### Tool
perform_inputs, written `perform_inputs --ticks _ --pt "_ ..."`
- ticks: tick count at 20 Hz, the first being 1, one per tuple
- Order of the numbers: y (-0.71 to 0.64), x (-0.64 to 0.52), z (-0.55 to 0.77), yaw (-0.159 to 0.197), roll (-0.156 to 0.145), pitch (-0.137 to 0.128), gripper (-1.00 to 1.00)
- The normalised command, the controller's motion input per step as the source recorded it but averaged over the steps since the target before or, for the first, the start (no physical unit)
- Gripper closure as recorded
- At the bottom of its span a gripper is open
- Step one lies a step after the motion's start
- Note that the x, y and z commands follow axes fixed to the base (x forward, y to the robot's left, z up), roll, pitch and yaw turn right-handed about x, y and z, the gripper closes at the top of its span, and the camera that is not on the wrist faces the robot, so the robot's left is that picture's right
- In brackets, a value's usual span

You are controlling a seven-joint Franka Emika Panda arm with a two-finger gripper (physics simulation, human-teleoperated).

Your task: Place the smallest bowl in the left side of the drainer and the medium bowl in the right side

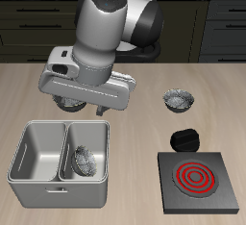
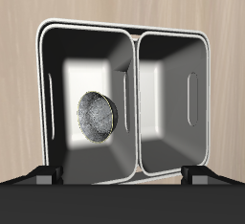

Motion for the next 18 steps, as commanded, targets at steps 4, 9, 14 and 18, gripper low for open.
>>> perform_inputs --ticks 4,9,14,18 --pt "0.22 -0.35 0.19 -0.022 0.071 -0.055 -1.00" --pt "0.29 -0.29 0.07 0.007 0.123 -0.025 -1.00" --pt "0.42 -0.48 0.08 -0.043 0.151 -0.021 -1.00" --pt "0.21 -0.42 0.11 -0.024 0.015 -0.041 -1.00"
